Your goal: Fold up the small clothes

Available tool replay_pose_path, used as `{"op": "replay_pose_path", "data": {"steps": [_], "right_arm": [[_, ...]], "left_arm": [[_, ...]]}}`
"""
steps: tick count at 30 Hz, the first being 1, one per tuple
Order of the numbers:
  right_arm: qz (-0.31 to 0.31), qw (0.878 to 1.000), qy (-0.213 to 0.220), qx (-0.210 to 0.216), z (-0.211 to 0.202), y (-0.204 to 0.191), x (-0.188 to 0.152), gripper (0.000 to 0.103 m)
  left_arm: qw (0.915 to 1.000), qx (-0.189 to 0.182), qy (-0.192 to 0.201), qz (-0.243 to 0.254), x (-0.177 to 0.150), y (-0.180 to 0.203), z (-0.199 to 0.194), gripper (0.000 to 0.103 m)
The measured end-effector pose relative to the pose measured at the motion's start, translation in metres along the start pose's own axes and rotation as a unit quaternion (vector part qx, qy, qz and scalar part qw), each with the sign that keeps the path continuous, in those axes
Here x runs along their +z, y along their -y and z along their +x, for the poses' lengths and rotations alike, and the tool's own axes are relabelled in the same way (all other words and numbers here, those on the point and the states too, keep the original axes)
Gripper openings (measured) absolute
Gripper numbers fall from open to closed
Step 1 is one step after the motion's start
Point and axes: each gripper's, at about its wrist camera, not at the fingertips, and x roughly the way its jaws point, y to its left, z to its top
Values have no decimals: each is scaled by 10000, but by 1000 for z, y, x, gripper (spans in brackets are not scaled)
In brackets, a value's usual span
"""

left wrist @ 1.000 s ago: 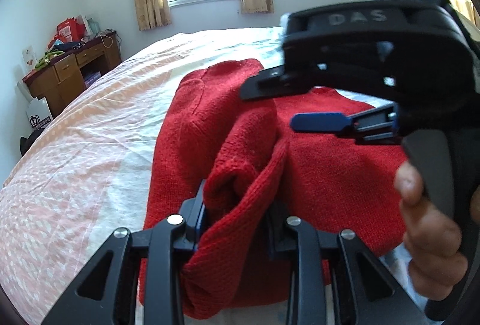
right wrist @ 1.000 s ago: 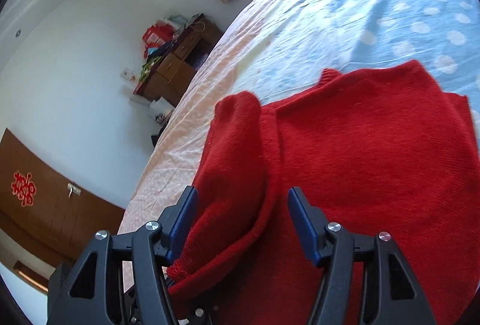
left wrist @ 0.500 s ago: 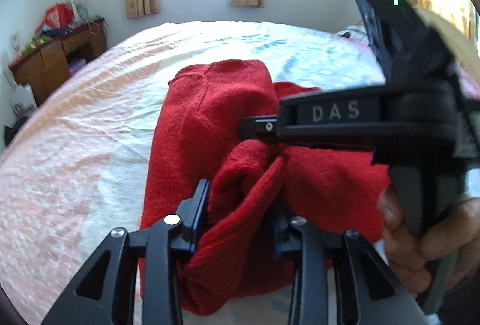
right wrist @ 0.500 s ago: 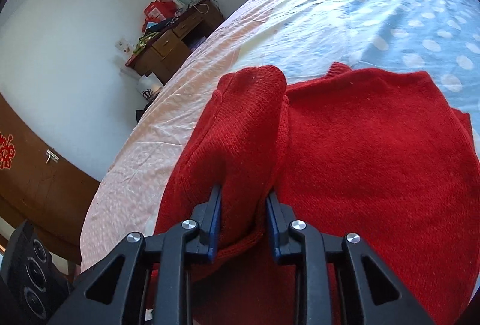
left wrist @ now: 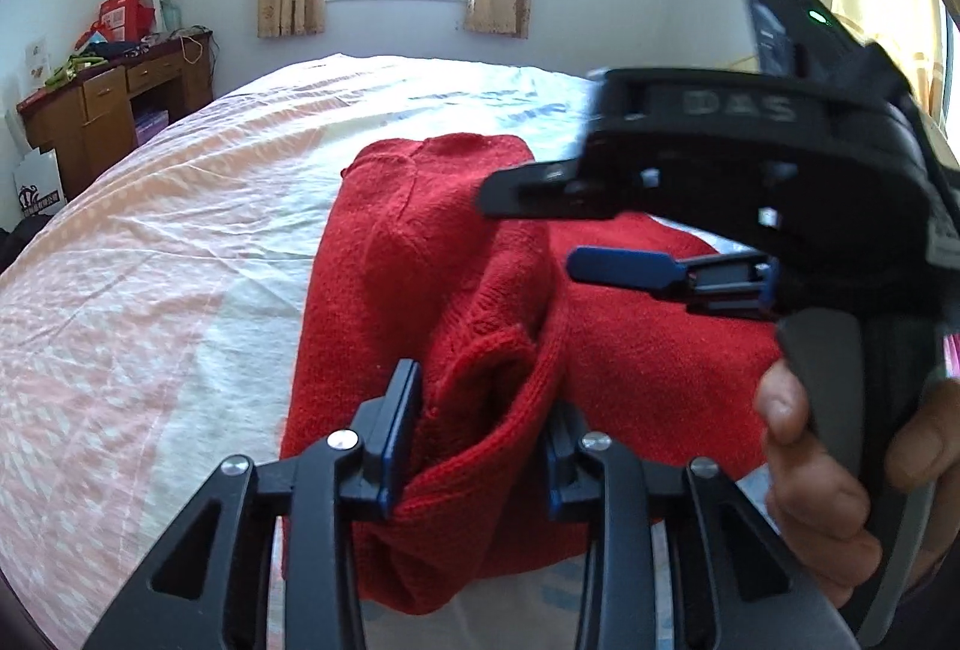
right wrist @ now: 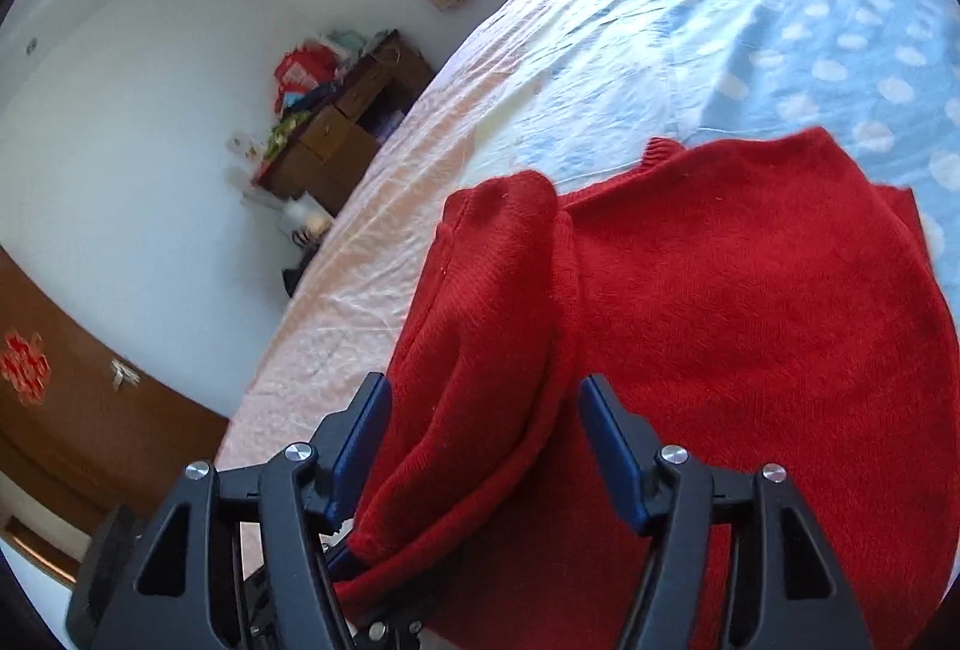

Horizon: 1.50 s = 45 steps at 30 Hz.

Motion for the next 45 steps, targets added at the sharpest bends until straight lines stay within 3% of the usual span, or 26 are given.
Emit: {"op": "replay_pose_path", "data": {"steps": [1,2,5,13,24,40,45], "right_arm": [[-86,9998,-81,-135,6,-3,-2,57],[-142,9996,-158,-203,10,-5,-3,28],[-68,9999,-37,-109,8,-2,-3,24],[-326,9990,283,-143,-26,3,8,23],[2,9983,384,-432,-62,62,11,22],[78,9961,391,-781,-86,100,14,22],[254,9965,385,-697,-83,120,11,21]], "left_arm": [[10000,16,10,28,-1,1,-1,36],[10000,16,19,38,-3,2,-3,36],[10000,-14,-14,-3,-4,2,-4,35],[9996,-268,54,6,14,20,-11,33],[9969,-684,-235,317,21,79,13,31],[9941,-760,-388,665,39,112,37,31],[9933,-706,-470,786,39,115,48,31]]}}
